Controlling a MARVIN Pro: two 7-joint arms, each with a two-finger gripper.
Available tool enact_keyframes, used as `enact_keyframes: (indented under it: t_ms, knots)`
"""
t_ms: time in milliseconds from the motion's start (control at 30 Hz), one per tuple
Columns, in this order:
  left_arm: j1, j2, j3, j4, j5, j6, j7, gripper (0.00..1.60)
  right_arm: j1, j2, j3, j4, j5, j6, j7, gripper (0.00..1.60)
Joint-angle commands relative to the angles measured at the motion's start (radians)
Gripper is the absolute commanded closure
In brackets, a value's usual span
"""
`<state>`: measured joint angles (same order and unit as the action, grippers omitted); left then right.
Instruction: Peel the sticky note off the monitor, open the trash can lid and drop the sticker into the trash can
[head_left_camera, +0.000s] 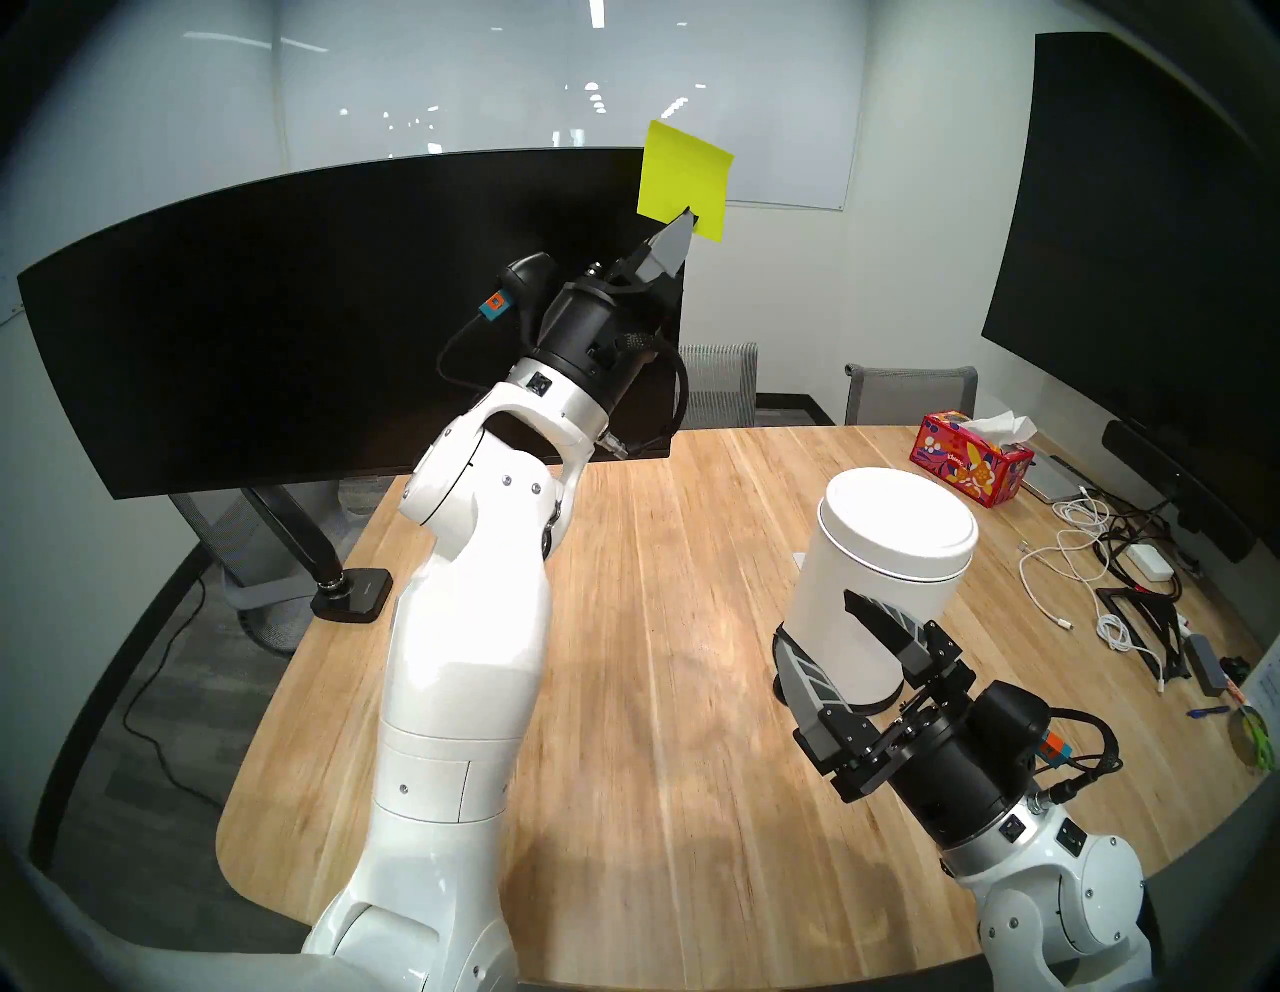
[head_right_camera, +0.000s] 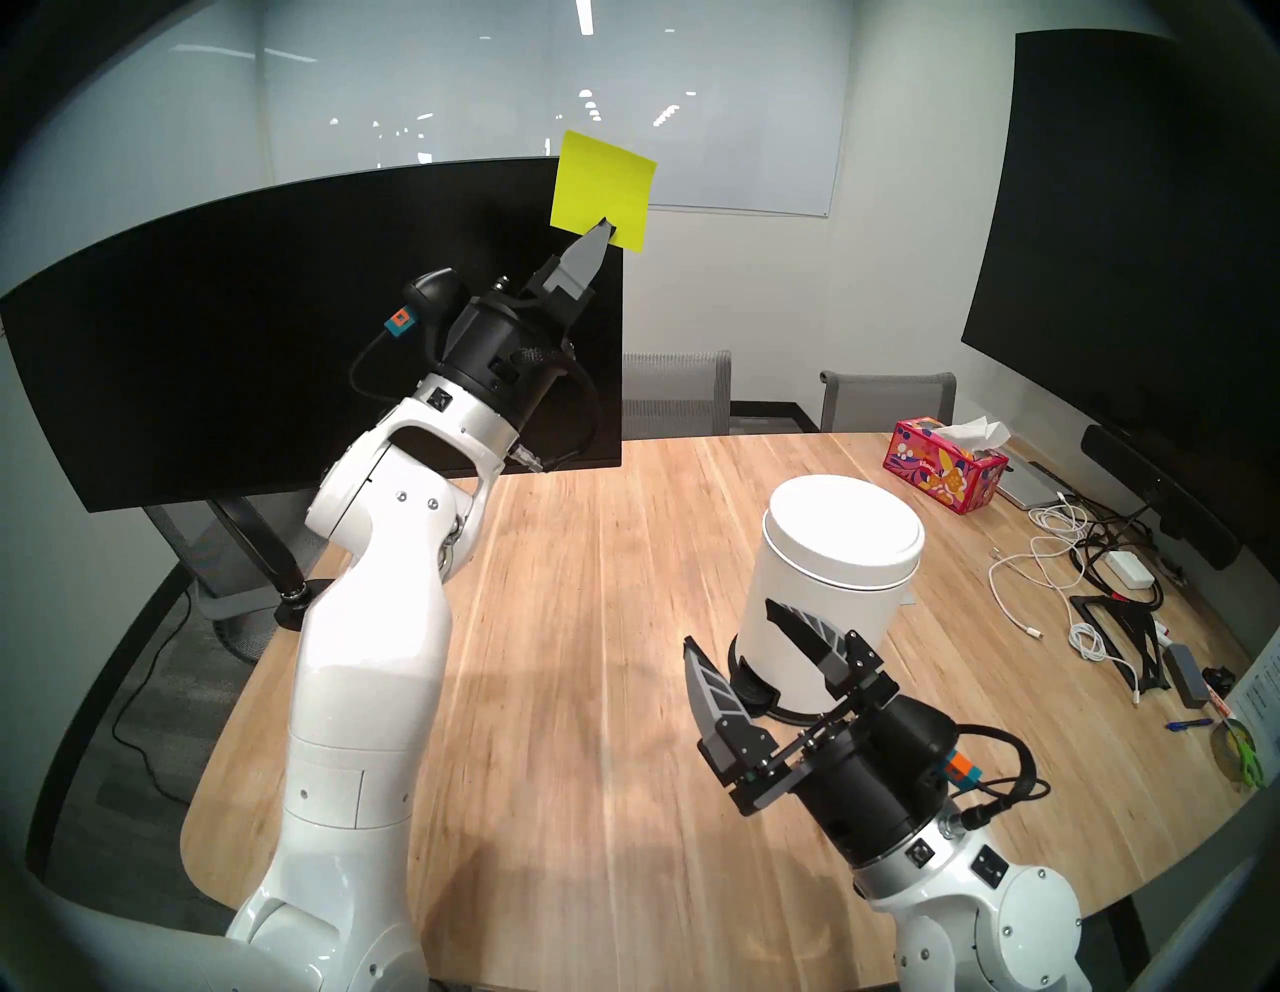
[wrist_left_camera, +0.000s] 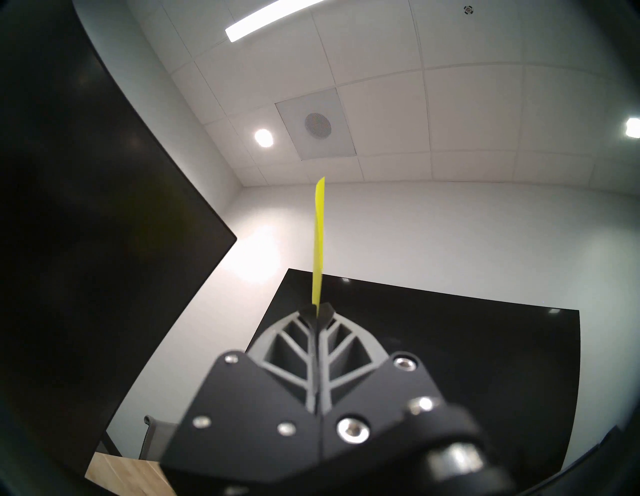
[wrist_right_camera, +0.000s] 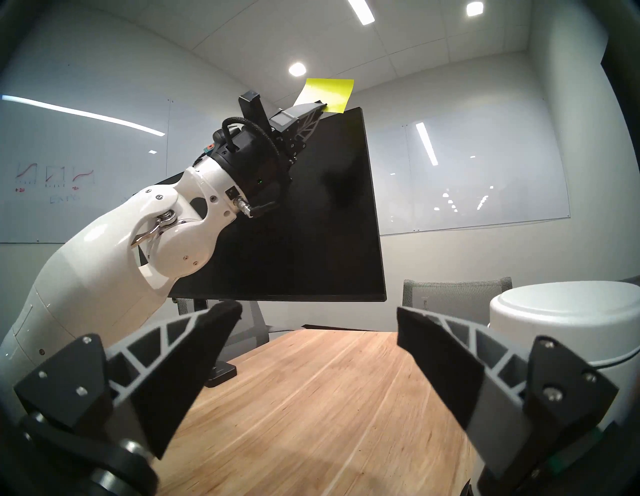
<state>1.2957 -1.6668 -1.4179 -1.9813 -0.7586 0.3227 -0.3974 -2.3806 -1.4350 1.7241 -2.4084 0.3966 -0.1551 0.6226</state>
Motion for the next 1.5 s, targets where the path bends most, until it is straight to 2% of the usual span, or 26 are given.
enact_keyframes:
  t_ms: [0, 67, 233, 300, 400, 633, 667, 833, 867, 900, 1133, 1167, 1267, 1300, 1333, 1367, 1400, 1467]
  knots:
    - [0.106, 0.103, 0.002, -0.105, 0.025, 0.023, -0.036, 1.6, 0.019, 0.006, -0.012, -0.006, -0.01, 0.017, -0.004, 0.0]
    - [0.137, 0.129, 0.001, -0.137, 0.055, 0.032, -0.044, 1.6, 0.022, 0.009, -0.017, -0.004, -0.016, 0.025, -0.002, 0.0]
    - [0.219, 0.205, -0.021, -0.219, 0.071, 0.042, -0.061, 1.6, 0.029, 0.014, -0.027, 0.002, -0.031, 0.05, -0.002, 0.0]
    - [0.221, 0.21, -0.031, -0.222, 0.077, 0.048, -0.062, 1.6, 0.03, 0.016, -0.028, 0.003, -0.031, 0.059, -0.002, 0.0]
    - [0.275, 0.261, -0.062, -0.272, 0.09, 0.062, -0.08, 1.6, 0.034, 0.023, -0.028, 0.008, -0.045, 0.082, -0.002, 0.0]
    - [0.377, 0.321, -0.084, -0.355, 0.105, 0.086, -0.113, 1.6, 0.027, 0.033, -0.022, 0.019, -0.061, 0.125, -0.002, 0.0]
    - [0.365, 0.333, -0.08, -0.35, 0.107, 0.098, -0.115, 1.6, 0.024, 0.034, -0.021, 0.021, -0.062, 0.132, -0.002, 0.0]
    - [0.453, 0.368, -0.092, -0.396, 0.127, 0.096, -0.141, 1.6, 0.014, 0.047, -0.017, 0.044, -0.075, 0.16, 0.002, 0.0]
    - [0.437, 0.383, -0.085, -0.387, 0.132, 0.105, -0.147, 1.6, 0.011, 0.05, -0.017, 0.048, -0.077, 0.166, 0.004, 0.0]
    - [0.472, 0.389, -0.093, -0.4, 0.137, 0.099, -0.154, 1.6, 0.009, 0.052, -0.017, 0.049, -0.079, 0.172, 0.005, 0.0]
    - [0.555, 0.439, -0.116, -0.409, 0.185, 0.068, -0.183, 1.6, -0.004, 0.063, -0.018, 0.065, -0.104, 0.199, 0.008, 0.0]
    - [0.55, 0.445, -0.117, -0.405, 0.19, 0.066, -0.186, 1.6, -0.005, 0.063, -0.019, 0.065, -0.105, 0.201, 0.009, 0.13]
    - [0.599, 0.442, -0.144, -0.419, 0.192, 0.034, -0.196, 1.6, -0.013, 0.064, -0.024, 0.062, -0.118, 0.212, 0.008, 0.42]
    - [0.599, 0.442, -0.144, -0.419, 0.192, 0.034, -0.196, 1.6, -0.013, 0.064, -0.024, 0.062, -0.118, 0.212, 0.008, 0.42]
    - [0.635, 0.439, -0.165, -0.429, 0.195, 0.01, -0.205, 1.6, -0.019, 0.063, -0.028, 0.059, -0.128, 0.216, 0.008, 0.55]
    - [0.625, 0.441, -0.167, -0.423, 0.196, 0.008, -0.208, 1.6, -0.023, 0.063, -0.03, 0.057, -0.132, 0.218, 0.007, 0.83]
    - [0.661, 0.439, -0.182, -0.435, 0.201, -0.013, -0.215, 1.6, -0.028, 0.063, -0.032, 0.052, -0.137, 0.22, 0.007, 0.93]
    - [0.68, 0.437, -0.196, -0.44, 0.205, -0.032, -0.226, 1.6, -0.035, 0.061, -0.034, 0.044, -0.146, 0.223, 0.005, 1.22]
